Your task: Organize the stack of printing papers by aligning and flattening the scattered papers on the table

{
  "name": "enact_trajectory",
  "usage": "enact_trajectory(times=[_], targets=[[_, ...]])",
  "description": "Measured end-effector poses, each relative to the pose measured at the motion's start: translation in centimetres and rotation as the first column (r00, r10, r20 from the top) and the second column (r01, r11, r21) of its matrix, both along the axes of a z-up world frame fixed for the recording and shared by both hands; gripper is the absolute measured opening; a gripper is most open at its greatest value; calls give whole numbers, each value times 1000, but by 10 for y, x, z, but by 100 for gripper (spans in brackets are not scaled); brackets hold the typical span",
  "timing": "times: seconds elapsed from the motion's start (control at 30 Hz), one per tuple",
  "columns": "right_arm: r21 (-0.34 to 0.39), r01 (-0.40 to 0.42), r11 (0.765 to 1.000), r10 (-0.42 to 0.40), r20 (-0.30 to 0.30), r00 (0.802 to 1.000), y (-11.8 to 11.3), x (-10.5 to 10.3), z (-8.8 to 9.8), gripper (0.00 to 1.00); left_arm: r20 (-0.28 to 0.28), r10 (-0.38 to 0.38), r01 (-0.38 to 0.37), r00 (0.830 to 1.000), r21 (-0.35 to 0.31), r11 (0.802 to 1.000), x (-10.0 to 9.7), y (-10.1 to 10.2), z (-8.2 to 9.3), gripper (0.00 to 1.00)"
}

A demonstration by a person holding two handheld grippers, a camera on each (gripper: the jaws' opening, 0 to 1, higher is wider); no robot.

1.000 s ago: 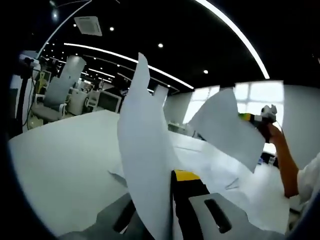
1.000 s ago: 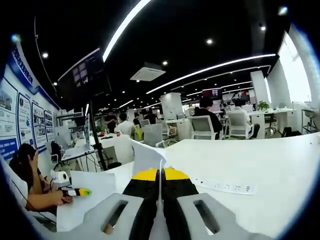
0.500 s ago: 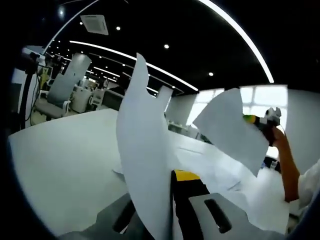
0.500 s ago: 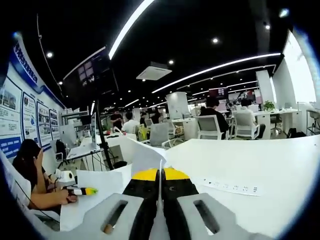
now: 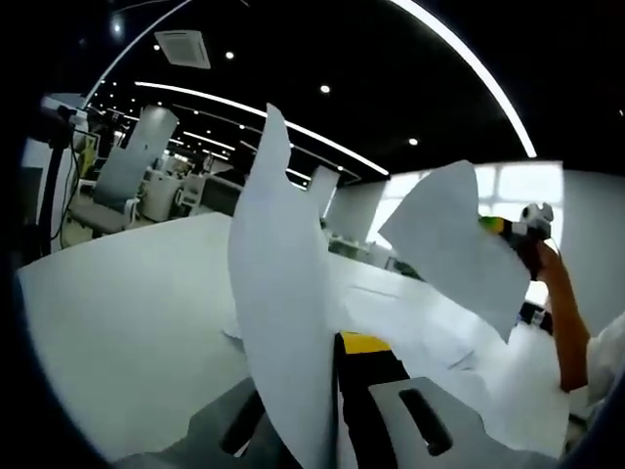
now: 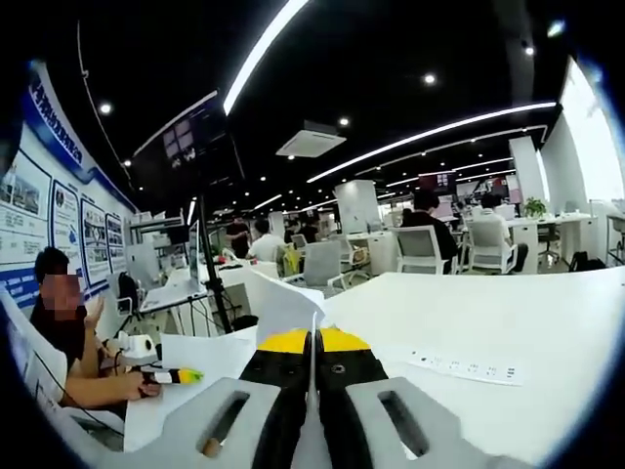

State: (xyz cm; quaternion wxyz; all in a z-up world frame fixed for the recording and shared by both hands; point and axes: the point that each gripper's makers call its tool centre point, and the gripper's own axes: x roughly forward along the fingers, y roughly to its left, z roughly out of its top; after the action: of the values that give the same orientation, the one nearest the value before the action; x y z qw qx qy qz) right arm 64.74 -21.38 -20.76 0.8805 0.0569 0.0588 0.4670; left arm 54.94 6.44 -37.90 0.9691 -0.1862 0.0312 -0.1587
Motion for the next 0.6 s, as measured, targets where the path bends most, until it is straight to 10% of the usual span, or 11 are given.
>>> enact_trajectory(times=[0.6], targets=[[-22, -57, 998, 57, 3, 998, 25, -14, -2, 0, 1, 15, -15, 1000, 8, 1000, 1, 3, 0, 6]])
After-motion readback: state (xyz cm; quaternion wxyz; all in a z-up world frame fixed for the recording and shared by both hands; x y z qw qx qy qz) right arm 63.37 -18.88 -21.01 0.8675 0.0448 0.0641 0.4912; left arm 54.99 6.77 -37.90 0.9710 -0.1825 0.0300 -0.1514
